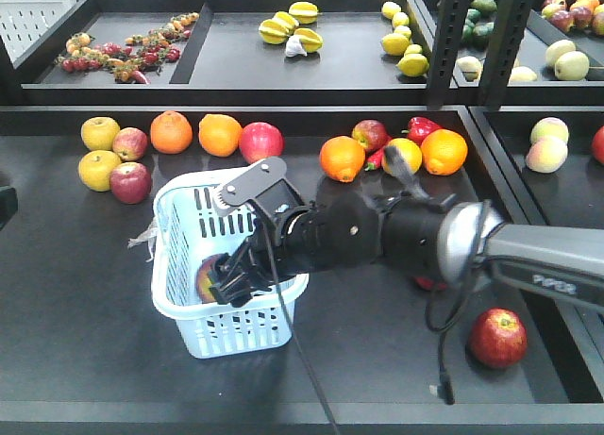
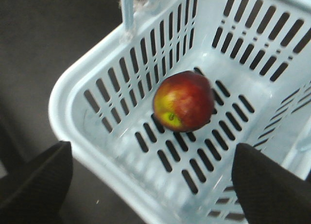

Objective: Pick three apples into basket with both arms
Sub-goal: 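Move the right gripper back to the next red apple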

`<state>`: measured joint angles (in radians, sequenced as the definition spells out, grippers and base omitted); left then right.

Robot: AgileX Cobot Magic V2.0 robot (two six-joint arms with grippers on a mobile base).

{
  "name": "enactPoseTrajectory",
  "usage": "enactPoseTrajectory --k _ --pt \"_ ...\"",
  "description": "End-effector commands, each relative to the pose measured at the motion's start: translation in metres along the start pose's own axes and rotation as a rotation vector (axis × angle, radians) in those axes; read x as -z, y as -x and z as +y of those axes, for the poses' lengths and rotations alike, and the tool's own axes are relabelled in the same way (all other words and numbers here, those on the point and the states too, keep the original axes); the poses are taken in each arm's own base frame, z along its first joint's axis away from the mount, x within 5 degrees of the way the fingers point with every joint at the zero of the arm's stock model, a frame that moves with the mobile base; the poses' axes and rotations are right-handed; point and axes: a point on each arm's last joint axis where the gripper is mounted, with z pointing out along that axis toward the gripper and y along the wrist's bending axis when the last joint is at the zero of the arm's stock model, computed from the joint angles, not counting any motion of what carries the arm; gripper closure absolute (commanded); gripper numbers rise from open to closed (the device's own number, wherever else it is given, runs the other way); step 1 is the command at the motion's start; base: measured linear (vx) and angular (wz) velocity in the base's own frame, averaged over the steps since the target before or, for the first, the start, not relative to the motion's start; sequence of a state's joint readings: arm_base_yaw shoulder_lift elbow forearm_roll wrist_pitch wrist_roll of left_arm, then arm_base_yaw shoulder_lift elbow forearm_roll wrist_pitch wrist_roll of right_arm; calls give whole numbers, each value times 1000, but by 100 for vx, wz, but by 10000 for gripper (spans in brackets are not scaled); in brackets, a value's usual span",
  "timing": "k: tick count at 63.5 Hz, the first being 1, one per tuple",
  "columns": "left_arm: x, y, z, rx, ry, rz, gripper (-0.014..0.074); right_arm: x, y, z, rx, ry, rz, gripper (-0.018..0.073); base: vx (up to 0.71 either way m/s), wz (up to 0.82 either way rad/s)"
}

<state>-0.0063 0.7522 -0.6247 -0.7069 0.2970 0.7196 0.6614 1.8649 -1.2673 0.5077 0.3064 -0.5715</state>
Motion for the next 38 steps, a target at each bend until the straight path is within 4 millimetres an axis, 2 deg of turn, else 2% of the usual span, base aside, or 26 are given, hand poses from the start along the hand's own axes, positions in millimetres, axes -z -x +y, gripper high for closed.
enactPoseTrajectory --k 1,11,19,28,38 --pt "3 12 2 27 26 -67 4 44 28 -16 -32 -34 -102 -70 0 0" --pt "3 12 2 27 26 -67 4 82 24 -51 -84 -74 -51 -60 0 0" --pt "3 12 2 27 26 -67 4 108 11 -94 -146 -162 -19 -52 0 0" --pt "3 12 2 27 26 -67 4 118 -10 -141 -243 -257 25 -49 0 0" --pt "3 12 2 27 26 -67 4 111 -40 -183 -303 -329 102 -45 0 0"
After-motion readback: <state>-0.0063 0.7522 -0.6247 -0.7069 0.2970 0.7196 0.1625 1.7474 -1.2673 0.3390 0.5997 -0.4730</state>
